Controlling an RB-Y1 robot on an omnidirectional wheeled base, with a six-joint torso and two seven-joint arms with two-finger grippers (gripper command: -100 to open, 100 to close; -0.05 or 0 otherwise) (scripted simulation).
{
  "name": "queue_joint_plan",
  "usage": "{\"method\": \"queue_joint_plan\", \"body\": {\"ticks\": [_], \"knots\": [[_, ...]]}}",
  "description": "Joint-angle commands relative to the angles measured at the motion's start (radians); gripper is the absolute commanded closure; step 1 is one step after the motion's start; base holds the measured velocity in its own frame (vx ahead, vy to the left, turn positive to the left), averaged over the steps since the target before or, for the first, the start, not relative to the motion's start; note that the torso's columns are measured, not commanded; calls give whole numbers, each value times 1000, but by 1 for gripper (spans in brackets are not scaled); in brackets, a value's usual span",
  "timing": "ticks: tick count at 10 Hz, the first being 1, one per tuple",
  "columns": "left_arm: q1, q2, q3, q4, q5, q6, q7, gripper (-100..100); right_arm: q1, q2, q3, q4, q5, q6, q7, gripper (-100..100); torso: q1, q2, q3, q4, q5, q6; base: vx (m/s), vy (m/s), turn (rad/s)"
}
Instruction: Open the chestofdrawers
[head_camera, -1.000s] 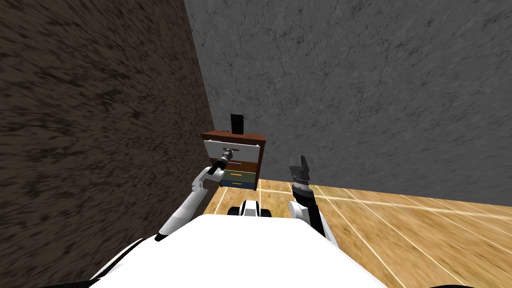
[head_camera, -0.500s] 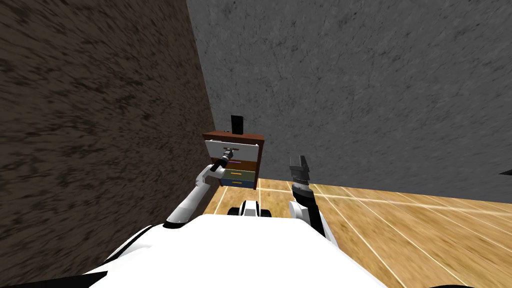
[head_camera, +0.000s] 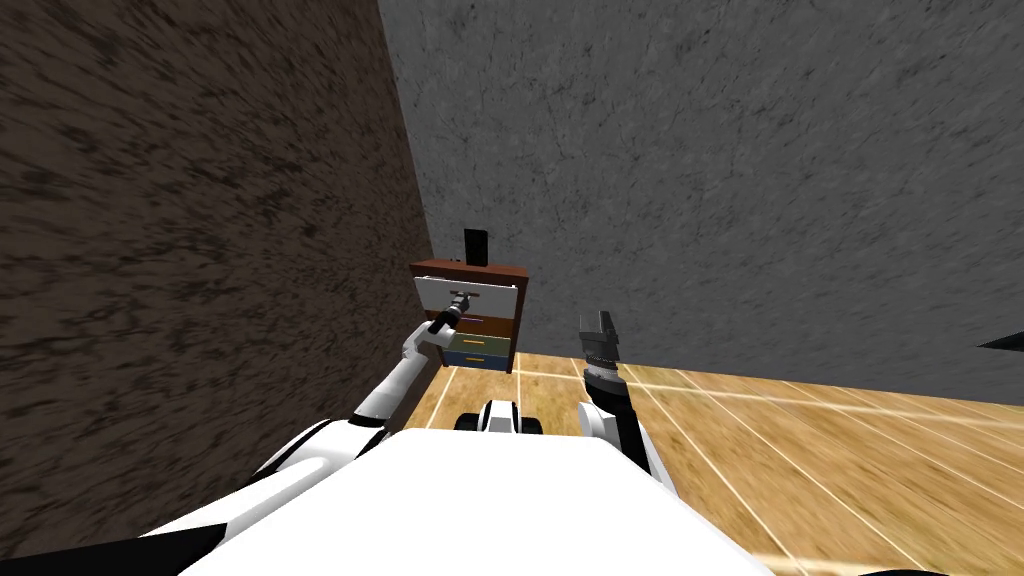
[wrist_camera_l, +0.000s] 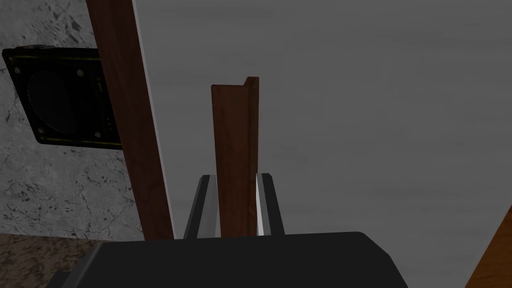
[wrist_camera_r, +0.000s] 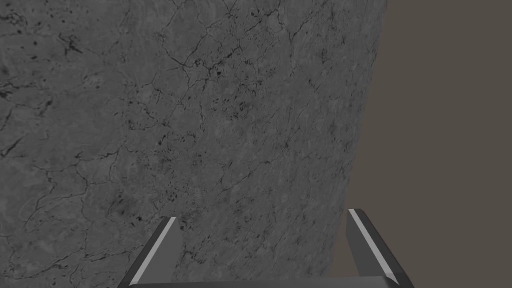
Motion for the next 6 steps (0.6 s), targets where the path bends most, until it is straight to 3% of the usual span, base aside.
{"method": "queue_joint_plan", "body": {"ticks": [1,2,4,6], "knots": [[0,-4,-12,75,1,2,1,100,0,0,0,0,0,0,0,0,3,-4,-2,-4,2,-1,19,-7,1],[-73,16,-18,120,4,-50,23,100,0,0,0,0,0,0,0,0,5,-7,-4,-8,4,-1,-125,-25,6],[-124,16,-18,161,4,-50,23,100,0,0,0,0,0,0,0,0,3,5,3,1,1,-1,-126,-10,-5],[-124,16,-18,220,4,-50,23,100,0,0,0,0,0,0,0,0,0,4,2,3,-1,0,-7,-4,-9]]}}
